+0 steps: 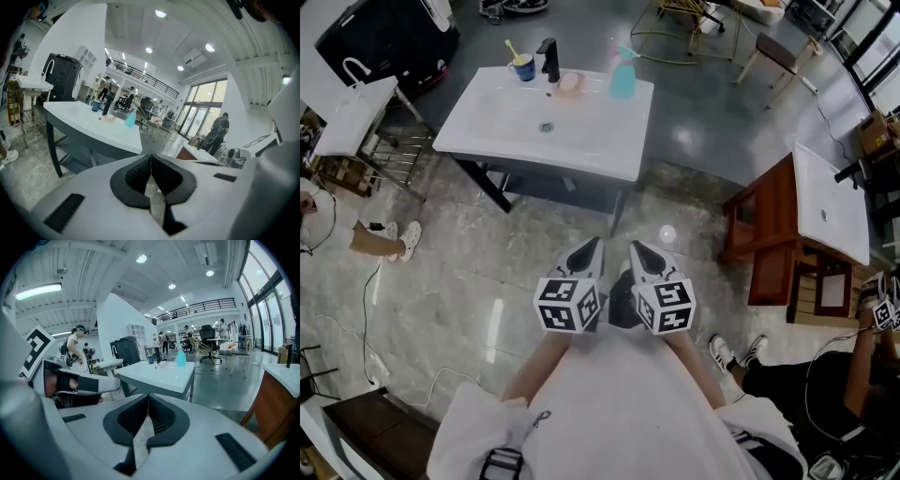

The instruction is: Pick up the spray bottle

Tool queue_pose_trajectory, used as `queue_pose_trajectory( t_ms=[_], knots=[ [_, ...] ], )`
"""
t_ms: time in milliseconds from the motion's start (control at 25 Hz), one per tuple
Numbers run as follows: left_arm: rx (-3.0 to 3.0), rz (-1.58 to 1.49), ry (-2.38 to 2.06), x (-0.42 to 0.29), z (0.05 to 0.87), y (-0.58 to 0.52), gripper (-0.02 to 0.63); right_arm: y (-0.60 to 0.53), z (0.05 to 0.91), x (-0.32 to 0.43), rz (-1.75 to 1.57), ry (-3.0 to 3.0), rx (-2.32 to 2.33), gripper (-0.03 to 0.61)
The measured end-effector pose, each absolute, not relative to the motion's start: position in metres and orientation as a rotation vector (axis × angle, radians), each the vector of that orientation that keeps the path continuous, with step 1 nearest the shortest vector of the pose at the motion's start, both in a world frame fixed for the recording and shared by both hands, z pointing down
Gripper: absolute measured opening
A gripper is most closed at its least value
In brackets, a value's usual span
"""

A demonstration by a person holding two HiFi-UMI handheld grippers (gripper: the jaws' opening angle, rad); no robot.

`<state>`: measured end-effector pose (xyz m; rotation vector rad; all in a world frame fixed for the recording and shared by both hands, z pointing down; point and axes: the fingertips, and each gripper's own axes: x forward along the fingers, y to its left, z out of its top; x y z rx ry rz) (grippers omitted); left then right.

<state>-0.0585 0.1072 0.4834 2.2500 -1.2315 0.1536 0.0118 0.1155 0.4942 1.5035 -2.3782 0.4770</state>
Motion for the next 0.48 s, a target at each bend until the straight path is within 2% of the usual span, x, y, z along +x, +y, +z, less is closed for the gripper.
queue_pose_trajectory(
  t_ms=[480],
  knots=[
    [2.233,0.217,-1.255,-0.032,0.493,0.060,0.026,0.058,0.493,0.039,0.541,-2.418,1.514,0.028]
  ],
)
